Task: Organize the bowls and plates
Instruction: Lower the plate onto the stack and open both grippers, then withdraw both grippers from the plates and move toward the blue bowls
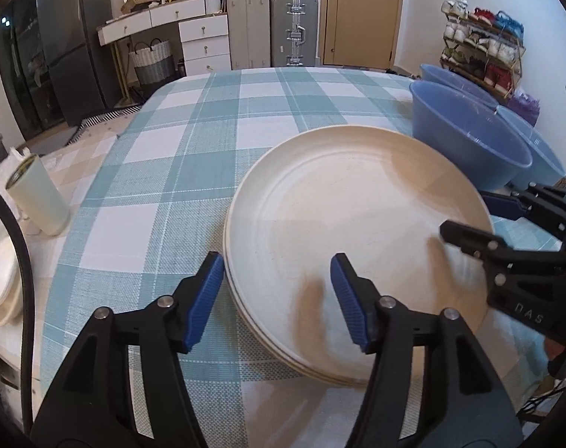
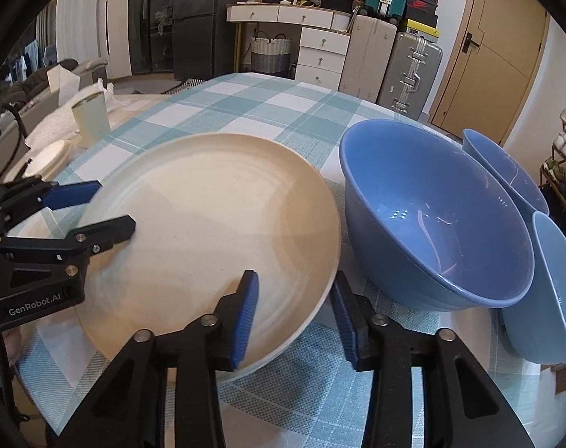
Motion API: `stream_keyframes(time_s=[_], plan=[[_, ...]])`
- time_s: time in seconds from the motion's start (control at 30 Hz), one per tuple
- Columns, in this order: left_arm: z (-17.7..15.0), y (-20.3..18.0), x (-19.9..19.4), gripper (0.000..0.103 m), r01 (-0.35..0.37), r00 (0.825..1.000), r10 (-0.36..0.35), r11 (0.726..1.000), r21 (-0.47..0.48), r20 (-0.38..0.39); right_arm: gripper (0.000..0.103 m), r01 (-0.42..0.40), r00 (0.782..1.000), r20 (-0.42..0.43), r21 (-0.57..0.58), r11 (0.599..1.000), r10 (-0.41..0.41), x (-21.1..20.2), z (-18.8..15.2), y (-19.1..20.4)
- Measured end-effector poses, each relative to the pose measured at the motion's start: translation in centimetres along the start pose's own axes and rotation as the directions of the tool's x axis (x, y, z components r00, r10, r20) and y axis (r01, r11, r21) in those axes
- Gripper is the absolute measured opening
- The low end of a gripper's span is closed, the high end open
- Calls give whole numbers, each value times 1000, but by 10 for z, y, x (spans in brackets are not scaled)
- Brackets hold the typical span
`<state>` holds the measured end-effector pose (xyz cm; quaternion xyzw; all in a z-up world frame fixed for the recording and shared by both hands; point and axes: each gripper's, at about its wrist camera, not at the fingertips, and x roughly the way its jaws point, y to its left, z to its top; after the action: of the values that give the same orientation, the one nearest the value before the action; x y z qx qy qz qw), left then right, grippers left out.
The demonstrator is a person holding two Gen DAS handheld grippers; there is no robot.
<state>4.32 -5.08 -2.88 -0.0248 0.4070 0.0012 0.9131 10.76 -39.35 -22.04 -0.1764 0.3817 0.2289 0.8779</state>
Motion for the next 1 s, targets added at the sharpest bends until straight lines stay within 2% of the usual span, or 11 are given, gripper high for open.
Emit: stream_keyframes(time_s=[0.1,0.13,0.27,0.57,0.6,0.67,1.0], plan=[[2,2,-7,73,23,1000,-23,1000,-14,10,60,-41,999,27,17,999,41,-9,1,-2],[3,1,-10,75,24,1000,-24,1000,-11,19,63,-50,998,36,17,999,50,-13,2,-1],[7,-2,-27,77,25,998,-25,1000,7,49,77,-105,992,72,24,994,103,-26,5,-1],[17,-4,-59,83,51,994,-51,999,1,97,91,-105,986,135,10,994,103,-54,9,2],[19,-5,-61,86,56,994,-56,998,1,98,92,-110,984,142,17,994,107,-58,9,-1],[20,-8,-65,102,61,993,-61,998,6,103,100,-119,982,148,35,992,113,-63,10,-7],[46,-36,-81,101,92,984,-99,994,56,146,101,-57,976,215,86,995,37,-101,13,-52]])
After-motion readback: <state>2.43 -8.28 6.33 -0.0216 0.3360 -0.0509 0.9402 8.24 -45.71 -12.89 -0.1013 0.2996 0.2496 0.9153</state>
